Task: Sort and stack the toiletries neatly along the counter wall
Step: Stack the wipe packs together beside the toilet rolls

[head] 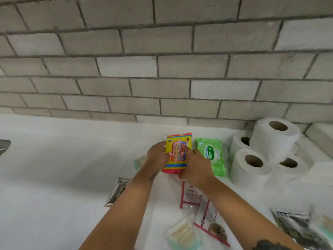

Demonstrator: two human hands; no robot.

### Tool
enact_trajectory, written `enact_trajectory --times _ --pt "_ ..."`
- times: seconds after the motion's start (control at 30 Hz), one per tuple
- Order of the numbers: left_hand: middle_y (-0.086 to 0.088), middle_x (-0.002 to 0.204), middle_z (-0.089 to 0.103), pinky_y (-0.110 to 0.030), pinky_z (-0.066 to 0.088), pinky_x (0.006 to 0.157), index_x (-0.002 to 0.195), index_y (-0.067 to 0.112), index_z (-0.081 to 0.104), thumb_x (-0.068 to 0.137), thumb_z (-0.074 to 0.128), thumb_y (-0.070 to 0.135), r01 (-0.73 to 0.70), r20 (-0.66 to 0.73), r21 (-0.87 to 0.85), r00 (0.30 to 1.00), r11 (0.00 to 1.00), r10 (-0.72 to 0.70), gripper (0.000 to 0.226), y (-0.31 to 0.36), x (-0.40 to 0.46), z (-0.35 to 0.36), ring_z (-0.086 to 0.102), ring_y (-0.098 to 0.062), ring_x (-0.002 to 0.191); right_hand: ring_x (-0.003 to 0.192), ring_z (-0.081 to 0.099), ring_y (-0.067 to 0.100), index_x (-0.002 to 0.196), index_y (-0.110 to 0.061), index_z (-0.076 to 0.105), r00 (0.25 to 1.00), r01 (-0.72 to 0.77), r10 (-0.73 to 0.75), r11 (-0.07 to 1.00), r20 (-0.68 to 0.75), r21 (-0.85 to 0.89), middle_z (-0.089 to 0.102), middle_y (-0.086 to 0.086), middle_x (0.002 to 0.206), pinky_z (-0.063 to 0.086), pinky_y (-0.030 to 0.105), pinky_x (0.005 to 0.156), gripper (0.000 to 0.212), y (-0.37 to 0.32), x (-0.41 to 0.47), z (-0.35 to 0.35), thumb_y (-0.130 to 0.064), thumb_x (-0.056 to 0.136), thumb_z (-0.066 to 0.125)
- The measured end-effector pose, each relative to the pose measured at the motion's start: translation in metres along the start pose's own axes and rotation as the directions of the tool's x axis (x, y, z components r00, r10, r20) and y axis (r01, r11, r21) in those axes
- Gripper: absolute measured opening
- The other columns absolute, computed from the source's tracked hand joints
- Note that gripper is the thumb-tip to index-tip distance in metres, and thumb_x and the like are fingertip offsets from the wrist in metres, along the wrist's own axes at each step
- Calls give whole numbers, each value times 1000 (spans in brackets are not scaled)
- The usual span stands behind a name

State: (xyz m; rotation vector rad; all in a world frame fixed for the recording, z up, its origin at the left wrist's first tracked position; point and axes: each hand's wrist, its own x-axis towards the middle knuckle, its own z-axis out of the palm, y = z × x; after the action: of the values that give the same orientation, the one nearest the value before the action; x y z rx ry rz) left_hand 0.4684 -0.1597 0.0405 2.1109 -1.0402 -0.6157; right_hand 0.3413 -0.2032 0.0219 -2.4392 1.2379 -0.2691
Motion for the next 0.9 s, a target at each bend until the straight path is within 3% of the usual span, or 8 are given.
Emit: enact_trajectory --times 0.07,0.2,0.37,0.53,0.67,0.77,0.9 --pt "-11 125 61 -31 45 93 134 13 49 89 54 7 -5 9 51 1000 999 5 46 -2 12 6 59 -28 112 124 44 25 148 -25 14 1000 1 0 996 12 -91 37 6 133 28 44 107 94 3 11 5 -41 74 70" --pt "-7 131 58 -25 41 92 135 16 49 90 51 10 -15 8 107 1000 994 14 45 -8 30 18 55 -25 117 125 42 27 149 -23 13 1000 2 -6 978 -16 -206 35 9 136 27 46 108 81 11 27 14 -42 85 59" --pt "-13 133 53 -34 42 99 139 16 45 91 52 17 -4 -14 196 1000 981 7 48 -15 44 33 51 -29 121 124 38 28 147 -28 21 1000 -3 9 951 16 -311 33 10 134 26 45 106 74 20 37 17 -52 86 55" --pt "-12 136 41 -37 38 104 139 15 44 91 49 12 -14 -77 177 997 984 28 48 -21 45 41 43 -29 125 131 24 31 147 -25 21 999 47 -43 931 19 -362 21 10 146 19 51 108 98 20 33 13 -79 70 49" --pt "-14 141 42 -35 33 105 143 15 38 94 44 12 -30 -36 194 999 981 38 49 -23 47 44 41 -30 129 144 1 27 151 -19 10 998 61 -46 937 53 -344 6 2 158 -3 61 112 74 22 35 19 -62 92 26" --pt "-15 141 44 -35 34 105 144 13 36 95 43 13 -38 -30 208 999 977 45 49 -23 47 44 42 -31 129 145 -2 27 151 -18 8 997 68 -50 926 59 -372 6 3 158 -8 62 110 64 23 36 21 -51 98 24" --pt "-14 142 43 -34 34 104 144 13 35 96 42 13 -38 -35 206 998 978 46 49 -22 46 44 42 -30 129 145 -2 28 151 -18 5 997 56 -30 924 74 -378 4 2 158 -7 62 109 64 20 37 22 -50 98 23"
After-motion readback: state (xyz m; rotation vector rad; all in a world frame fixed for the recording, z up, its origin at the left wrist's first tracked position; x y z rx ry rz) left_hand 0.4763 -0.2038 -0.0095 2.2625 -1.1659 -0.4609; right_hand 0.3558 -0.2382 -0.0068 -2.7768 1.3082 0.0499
